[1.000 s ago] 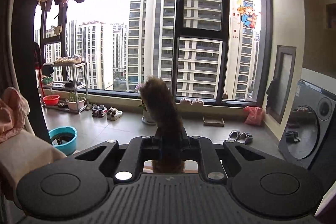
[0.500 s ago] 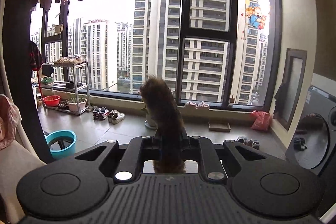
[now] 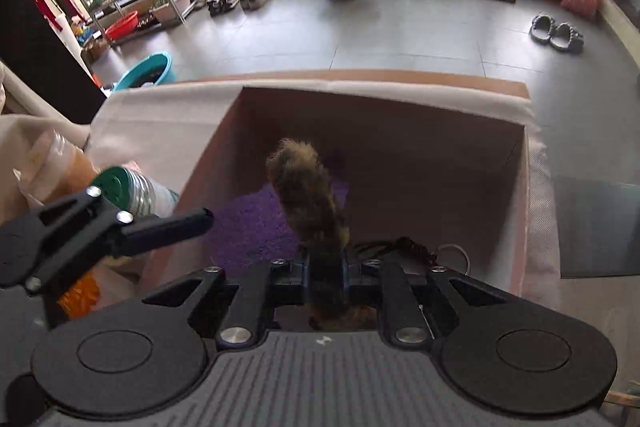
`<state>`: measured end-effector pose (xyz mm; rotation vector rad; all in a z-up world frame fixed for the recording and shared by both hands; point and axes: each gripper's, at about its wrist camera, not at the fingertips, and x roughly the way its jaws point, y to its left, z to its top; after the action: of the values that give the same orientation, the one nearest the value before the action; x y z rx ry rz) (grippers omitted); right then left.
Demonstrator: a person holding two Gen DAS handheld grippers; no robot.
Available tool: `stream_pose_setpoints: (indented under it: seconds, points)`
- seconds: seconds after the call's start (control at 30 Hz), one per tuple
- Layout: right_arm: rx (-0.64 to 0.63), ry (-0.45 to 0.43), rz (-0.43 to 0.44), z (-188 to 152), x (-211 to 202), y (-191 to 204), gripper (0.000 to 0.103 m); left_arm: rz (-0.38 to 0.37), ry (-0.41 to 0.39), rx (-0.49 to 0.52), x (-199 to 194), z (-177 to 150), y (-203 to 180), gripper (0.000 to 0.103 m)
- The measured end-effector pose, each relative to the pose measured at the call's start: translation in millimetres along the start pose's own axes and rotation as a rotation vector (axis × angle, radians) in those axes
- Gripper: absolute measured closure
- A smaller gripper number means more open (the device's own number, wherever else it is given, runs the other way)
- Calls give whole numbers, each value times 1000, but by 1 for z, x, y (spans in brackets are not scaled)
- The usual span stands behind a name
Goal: Organize soft objects
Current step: 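Carry the sponge and furry toy into the pink box with both grippers, then open both grippers to release the sponge and toy in the box, then grasp the orange artificial flower with the left gripper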
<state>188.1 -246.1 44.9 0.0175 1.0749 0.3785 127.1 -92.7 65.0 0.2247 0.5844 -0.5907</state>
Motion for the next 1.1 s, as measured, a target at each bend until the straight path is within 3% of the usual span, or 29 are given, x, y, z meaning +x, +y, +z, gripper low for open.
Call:
stream_pose_setpoints:
  seconds: [0.13,0.17,0.2,0.27,0.43,0.5,0.63,0.77,0.9,1.1]
  points:
    - [-15,-29,-14,2,-3,3,83,-12,-41,-70,-27,-5,4,34]
    - [-9,-41,-16,2,-7,2,67,-15,-44,-86,-33,-10,5,34]
    - [-5,-59,-23,2,-13,3,45,-15,-45,-99,-39,-16,5,34]
    - [-11,-130,-51,0,-30,3,29,-5,-48,-125,-47,-27,7,34]
    - [-51,-274,-82,-19,-72,13,25,29,-89,-164,-82,-59,10,34]
    - [-61,-325,-82,-32,-85,23,17,76,-101,-171,-98,-71,16,34]
    - [-81,-417,-74,-67,-101,49,10,197,-91,-218,-128,-106,34,34]
    - [-149,-382,-26,-98,-95,78,10,279,-45,-332,-145,-136,67,34]
    - [-207,-396,-28,-123,-86,104,10,304,-47,-458,-148,-147,94,36]
    - [-192,-346,15,-138,-51,123,10,296,-20,-446,-127,-142,95,35]
